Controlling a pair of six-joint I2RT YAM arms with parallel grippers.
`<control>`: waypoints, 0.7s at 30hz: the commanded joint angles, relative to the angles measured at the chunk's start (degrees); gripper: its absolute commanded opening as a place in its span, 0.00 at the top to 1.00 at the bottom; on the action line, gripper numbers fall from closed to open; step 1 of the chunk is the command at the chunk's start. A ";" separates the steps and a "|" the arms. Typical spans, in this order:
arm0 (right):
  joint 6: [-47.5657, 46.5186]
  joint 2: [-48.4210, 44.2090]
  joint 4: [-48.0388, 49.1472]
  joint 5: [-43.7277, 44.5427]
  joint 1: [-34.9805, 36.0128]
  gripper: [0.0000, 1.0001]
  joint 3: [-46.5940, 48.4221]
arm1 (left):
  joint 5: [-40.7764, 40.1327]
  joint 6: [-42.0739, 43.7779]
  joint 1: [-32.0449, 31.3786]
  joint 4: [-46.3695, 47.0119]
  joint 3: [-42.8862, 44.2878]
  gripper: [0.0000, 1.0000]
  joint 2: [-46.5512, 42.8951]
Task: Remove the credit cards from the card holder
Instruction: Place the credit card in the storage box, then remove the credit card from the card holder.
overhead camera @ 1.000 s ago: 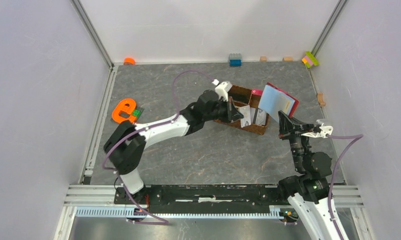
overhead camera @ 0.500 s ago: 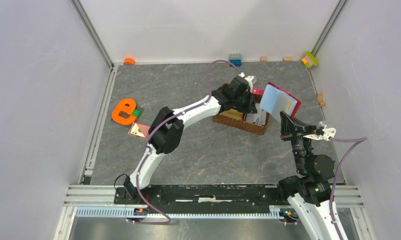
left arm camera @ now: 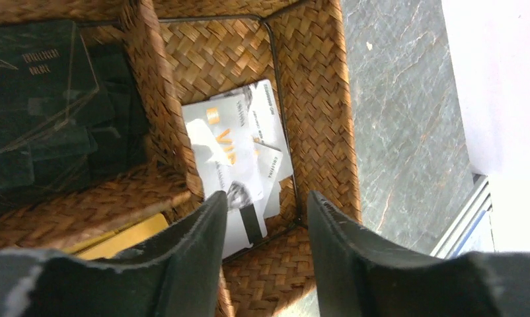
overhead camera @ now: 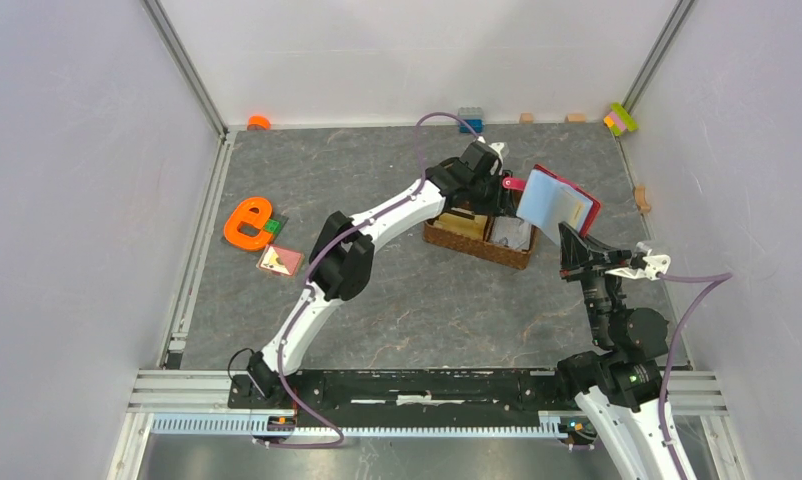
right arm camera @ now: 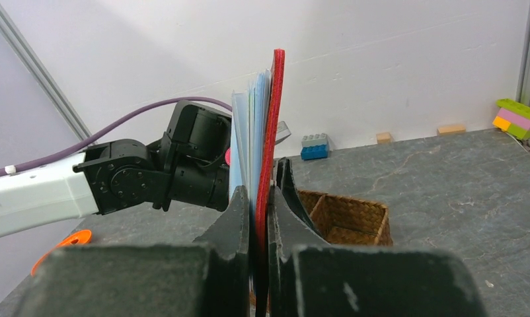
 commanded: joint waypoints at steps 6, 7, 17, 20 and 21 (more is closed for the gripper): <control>0.67 1.37 3.11 -1.10 0.04 1.00 -0.26 | -2.69 3.77 1.00 -1.52 -14.96 0.36 -20.05; 0.70 1.86 3.29 -1.53 0.00 1.00 -0.39 | -2.93 3.79 0.99 -0.73 -18.50 0.35 -23.11; 2.77 6.95 9.87 -11.13 -0.02 1.00 -5.68 | -6.98 1.60 1.00 17.68 -58.79 0.01 -56.90; 3.72 11.61 16.13 -19.17 -0.02 1.00 -7.70 | -9.67 0.68 0.90 24.04 -70.70 0.00 -65.71; 4.24 13.82 17.99 -22.33 0.00 1.00 -8.32 | -10.38 0.01 0.90 27.09 -74.19 0.00 -68.67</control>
